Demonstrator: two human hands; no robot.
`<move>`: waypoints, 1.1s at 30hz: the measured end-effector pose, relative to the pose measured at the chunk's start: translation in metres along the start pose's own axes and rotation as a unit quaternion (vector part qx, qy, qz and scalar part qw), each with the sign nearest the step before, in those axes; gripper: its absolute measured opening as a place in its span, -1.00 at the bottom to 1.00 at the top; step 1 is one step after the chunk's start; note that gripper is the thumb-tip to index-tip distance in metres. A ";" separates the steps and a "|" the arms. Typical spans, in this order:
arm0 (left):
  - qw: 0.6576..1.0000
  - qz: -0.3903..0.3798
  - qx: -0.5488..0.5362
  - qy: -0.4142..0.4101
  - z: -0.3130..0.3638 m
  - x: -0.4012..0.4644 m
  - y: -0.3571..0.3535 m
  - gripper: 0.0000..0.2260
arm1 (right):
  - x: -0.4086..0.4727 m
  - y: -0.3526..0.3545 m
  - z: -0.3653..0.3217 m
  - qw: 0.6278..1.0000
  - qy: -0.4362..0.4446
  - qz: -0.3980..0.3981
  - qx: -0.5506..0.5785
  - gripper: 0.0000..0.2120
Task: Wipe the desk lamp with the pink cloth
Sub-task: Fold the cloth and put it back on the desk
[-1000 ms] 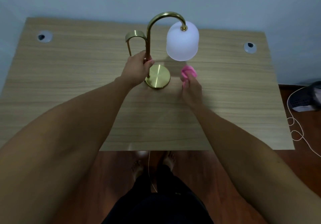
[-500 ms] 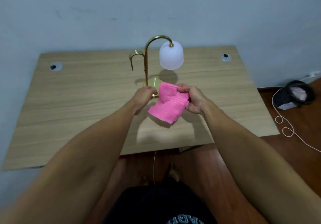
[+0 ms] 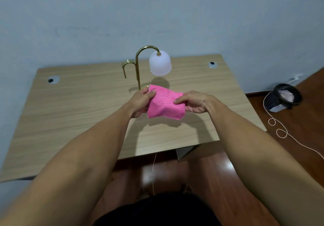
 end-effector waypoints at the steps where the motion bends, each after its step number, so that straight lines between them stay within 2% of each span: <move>1: 1.000 0.002 0.009 -0.003 0.003 -0.001 -0.005 -0.74 | 0.001 0.006 0.000 1.000 0.004 0.012 0.005 -0.77; 7: 0.995 0.060 0.048 -0.060 0.006 0.010 -0.048 -0.72 | -0.001 0.047 -0.005 0.990 0.025 0.100 -0.100 -0.72; 10: 0.992 0.083 0.071 -0.069 -0.001 0.025 -0.076 -0.70 | -0.005 0.077 -0.004 0.986 0.030 0.121 -0.114 -0.81; 13: 0.988 0.108 0.091 -0.057 -0.012 0.044 -0.108 -0.70 | -0.005 0.112 0.002 0.975 0.034 0.150 -0.163 -0.94; 17: 0.989 0.120 0.088 -0.010 -0.034 0.072 -0.150 -0.72 | 0.001 0.158 0.014 0.946 0.051 0.185 -0.262 -0.85; 23: 0.984 0.140 0.106 0.012 -0.065 0.114 -0.197 -0.70 | 0.011 0.219 0.033 0.906 0.069 0.215 -0.357 -0.91; 27: 0.981 0.136 0.136 0.006 -0.088 0.137 -0.214 -0.69 | 0.017 0.246 0.050 0.883 0.073 0.241 -0.395 -0.83; 29: 0.979 0.140 0.151 0.005 -0.103 0.147 -0.218 -0.70 | 0.020 0.255 0.058 0.875 0.072 0.254 -0.406 -0.92; 33: 0.979 0.141 0.148 0.020 -0.123 0.162 -0.223 -0.72 | 0.021 0.262 0.072 0.872 0.057 0.260 -0.410 -0.94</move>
Point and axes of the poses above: each hand's wrist, its own x-axis towards the middle knuckle, its own y-axis out of the back of the hand, z = x × y, the point moved 2 cm from there along x, towards the middle knuckle, and after that the axes turned 4 degrees about -x, right-handed, at the moved point
